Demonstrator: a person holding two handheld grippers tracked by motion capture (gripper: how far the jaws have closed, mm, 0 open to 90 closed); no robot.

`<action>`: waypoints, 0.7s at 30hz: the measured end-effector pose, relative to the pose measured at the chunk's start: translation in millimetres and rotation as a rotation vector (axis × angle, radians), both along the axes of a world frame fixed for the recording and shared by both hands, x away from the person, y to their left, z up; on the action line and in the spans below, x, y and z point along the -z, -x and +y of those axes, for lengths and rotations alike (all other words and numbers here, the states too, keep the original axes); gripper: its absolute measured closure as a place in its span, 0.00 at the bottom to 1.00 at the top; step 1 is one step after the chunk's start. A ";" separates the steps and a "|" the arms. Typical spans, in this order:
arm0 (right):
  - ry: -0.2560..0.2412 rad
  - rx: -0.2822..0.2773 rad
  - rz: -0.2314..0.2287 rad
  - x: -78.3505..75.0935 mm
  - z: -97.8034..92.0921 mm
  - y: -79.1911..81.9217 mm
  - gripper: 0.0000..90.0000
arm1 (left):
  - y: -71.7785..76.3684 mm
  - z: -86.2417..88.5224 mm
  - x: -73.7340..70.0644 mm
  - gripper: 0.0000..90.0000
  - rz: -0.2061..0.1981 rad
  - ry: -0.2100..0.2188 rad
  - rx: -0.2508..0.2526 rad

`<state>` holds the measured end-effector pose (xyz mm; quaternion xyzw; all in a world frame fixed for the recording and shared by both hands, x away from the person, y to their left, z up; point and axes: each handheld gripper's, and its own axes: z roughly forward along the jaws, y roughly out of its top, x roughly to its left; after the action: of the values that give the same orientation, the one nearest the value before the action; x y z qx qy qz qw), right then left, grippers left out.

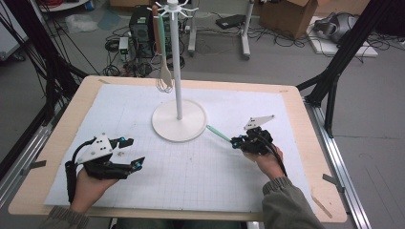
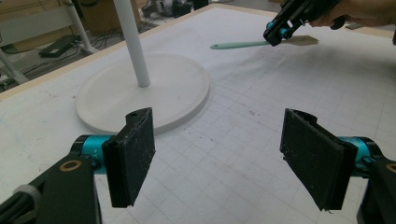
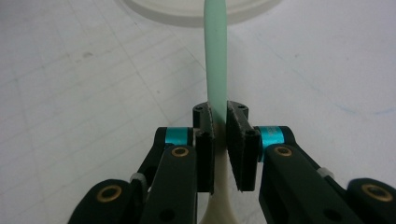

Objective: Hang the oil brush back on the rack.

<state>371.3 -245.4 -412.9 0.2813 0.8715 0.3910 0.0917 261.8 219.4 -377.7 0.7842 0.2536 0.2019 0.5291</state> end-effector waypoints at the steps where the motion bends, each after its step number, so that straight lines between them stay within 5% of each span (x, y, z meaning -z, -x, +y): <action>1: 0.000 0.000 0.000 0.0 0.0 0.0 0.92 | 0.6 -0.4 -0.2 0.30 -0.002 -0.001 0.001; 21: -0.118 -0.180 -0.048 -26.0 20.8 36.8 0.92 | 3.1 -14.7 -3.7 0.31 -0.010 0.005 0.058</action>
<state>334.5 -224.6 -386.9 0.1972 0.8663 0.4551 0.0601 258.7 204.7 -374.0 0.7889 0.2285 0.1898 0.5379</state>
